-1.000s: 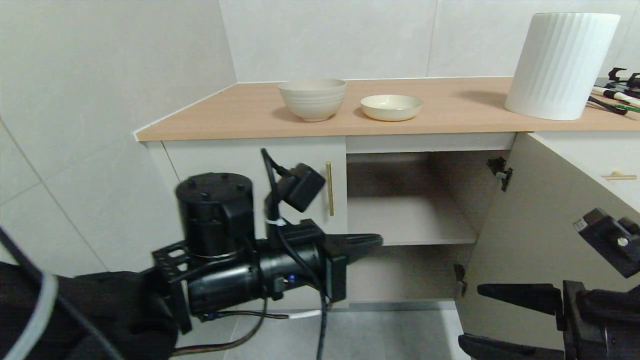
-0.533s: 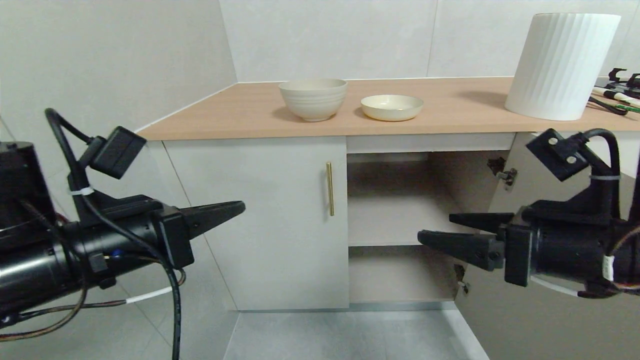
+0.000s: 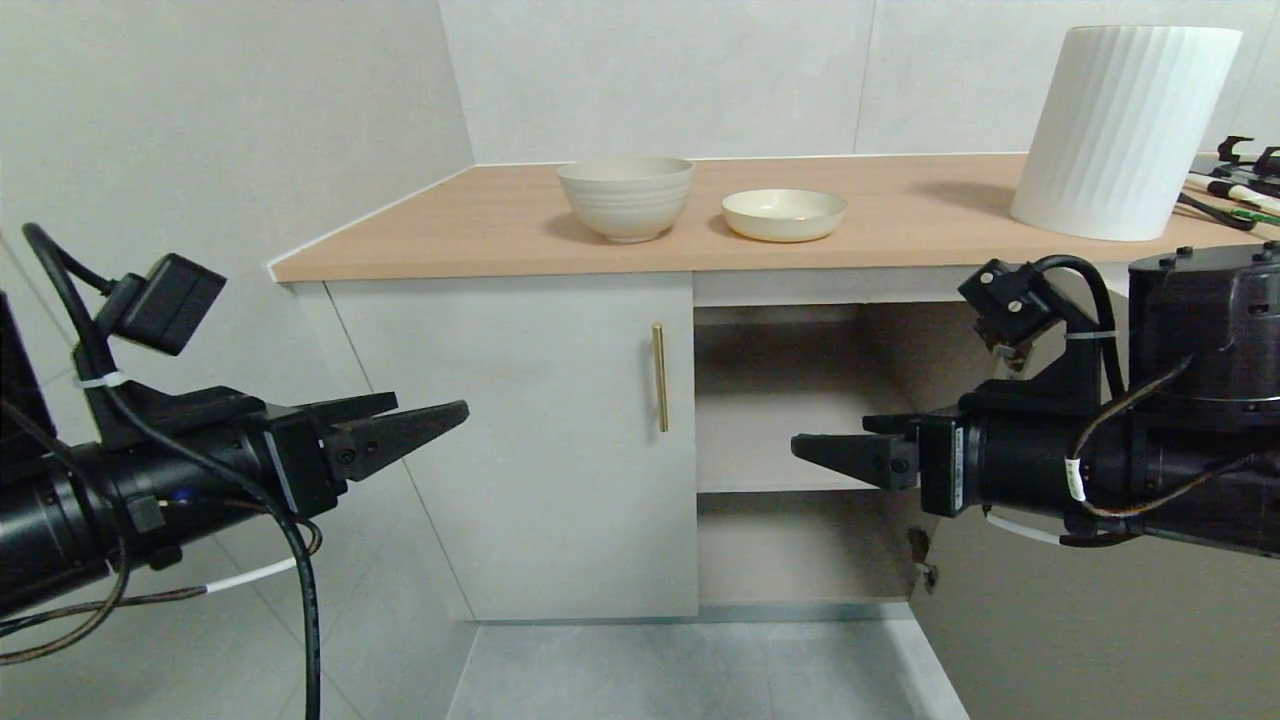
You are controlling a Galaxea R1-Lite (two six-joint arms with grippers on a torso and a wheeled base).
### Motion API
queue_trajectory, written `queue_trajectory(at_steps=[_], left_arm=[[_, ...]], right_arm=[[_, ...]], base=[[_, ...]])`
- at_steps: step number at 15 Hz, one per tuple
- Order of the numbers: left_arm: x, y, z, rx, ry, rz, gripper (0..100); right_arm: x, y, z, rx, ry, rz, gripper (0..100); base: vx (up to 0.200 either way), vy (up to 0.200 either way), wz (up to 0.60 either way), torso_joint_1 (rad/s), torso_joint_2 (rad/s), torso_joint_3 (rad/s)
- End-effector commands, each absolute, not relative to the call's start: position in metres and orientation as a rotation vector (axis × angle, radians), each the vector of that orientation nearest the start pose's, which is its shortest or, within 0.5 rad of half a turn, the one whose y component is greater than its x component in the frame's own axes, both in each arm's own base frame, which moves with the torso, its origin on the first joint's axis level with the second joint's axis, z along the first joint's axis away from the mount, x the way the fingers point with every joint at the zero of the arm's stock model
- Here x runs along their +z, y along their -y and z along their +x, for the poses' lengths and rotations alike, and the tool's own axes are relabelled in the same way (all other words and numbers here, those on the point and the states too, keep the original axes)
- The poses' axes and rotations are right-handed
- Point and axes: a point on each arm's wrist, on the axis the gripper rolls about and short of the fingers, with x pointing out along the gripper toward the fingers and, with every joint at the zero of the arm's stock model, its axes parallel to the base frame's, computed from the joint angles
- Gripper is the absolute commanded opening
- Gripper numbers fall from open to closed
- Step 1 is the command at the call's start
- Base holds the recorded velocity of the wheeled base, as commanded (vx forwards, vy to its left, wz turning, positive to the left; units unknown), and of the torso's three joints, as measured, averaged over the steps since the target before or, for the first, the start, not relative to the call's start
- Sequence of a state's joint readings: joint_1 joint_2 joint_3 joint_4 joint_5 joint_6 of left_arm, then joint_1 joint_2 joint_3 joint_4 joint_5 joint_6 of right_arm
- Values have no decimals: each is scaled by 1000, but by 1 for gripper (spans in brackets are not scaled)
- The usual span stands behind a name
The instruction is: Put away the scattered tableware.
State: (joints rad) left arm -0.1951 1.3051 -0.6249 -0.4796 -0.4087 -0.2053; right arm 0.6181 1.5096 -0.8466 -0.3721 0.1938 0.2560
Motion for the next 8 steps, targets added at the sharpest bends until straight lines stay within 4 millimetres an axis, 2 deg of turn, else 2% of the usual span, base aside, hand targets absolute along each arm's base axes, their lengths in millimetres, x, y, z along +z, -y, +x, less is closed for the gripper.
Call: queue_trajectory(at_steps=[1,8], left_arm=[[217,48,201,-574,-271,-221,100],[218,47,201,-545,-260,-217,100]], right_arm=[[221,-157,213,762,-397,176,100],[220,-158,213,764,-402,174,100]], base=[[0,0,0,0,0,0],[0,0,0,0,0,0]])
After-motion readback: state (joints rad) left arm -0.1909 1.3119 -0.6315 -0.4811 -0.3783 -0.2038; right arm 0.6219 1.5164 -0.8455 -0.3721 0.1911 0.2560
